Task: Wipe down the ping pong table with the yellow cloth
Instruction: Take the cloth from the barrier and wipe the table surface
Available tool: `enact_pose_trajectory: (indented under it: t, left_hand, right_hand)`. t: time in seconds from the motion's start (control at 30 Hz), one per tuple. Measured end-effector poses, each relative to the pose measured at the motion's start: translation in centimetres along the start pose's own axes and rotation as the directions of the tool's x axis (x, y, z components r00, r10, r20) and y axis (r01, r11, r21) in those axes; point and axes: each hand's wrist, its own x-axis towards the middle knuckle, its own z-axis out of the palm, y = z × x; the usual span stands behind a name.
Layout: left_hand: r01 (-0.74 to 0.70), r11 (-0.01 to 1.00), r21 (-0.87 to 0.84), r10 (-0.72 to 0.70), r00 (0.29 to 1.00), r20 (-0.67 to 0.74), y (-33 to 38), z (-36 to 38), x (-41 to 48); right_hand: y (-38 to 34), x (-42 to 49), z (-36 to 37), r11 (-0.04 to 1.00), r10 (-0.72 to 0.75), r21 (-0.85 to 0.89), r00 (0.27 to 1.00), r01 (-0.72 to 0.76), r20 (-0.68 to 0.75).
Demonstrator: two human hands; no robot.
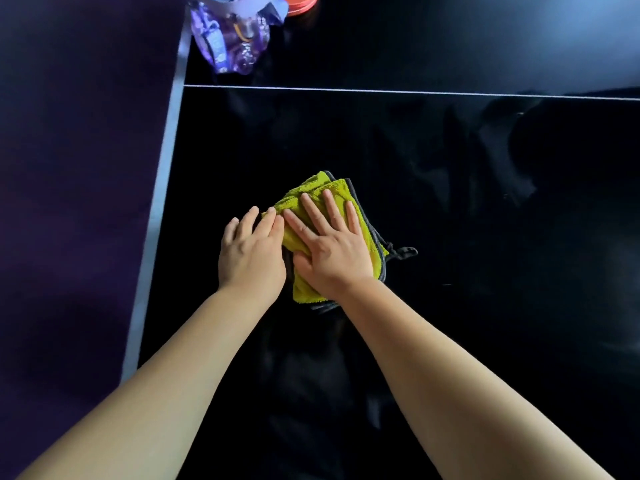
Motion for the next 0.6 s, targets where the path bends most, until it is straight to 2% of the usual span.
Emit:
enact_pose_trajectory:
  t: [0.13,0.33,0.6]
  left_hand:
    - [-0.109,0.994,-0.004,0.109,0.994,-0.028,7.5,-0.6,2.9]
    - [-0.258,0.966,-0.03,0.255,0.963,-0.082,18.2,-0.9,5.2]
    - [-0.33,0.943,-0.035,0.323,0.938,-0.124,25.4,0.0,6.9]
  right_hand:
    - [8.3,-2.3,-1.0,0.985,0.171,0.007,0.985,-0.171,-0.033]
    - [21.3,-6.4,-2.3,0.92,0.391,0.033,0.917,-0.39,-0.079]
    - [33.4,-10.5,-3.7,0.816,0.577,0.092,0.812,-0.571,-0.082]
